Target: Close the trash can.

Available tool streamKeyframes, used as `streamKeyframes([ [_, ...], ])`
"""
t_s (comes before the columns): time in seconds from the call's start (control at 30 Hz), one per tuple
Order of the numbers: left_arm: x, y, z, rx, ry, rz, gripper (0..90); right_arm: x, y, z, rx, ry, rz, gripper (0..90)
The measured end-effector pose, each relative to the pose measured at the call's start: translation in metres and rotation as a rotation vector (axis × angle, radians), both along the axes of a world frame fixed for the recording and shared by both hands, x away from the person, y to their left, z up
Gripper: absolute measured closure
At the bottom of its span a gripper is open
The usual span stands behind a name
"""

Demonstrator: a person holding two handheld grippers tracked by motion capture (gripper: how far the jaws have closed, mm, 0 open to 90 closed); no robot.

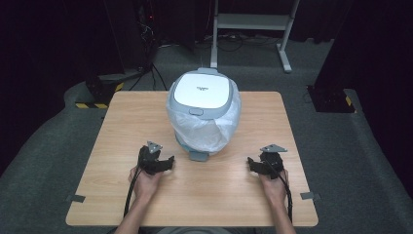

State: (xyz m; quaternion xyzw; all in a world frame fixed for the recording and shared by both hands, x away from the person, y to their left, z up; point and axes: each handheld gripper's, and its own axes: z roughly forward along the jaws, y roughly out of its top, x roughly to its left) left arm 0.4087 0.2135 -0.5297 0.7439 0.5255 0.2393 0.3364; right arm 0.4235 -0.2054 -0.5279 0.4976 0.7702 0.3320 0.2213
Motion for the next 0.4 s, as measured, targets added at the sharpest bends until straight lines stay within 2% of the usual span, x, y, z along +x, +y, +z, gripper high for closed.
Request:
streamKeyframes([
  [0.4, -0.0005, 0.0006, 0.0005, 0.004, 0.005, 0.003, 24.7, -0.0016, -0.0001, -0.0002, -0.006, 0.006, -0.011, 24.8],
])
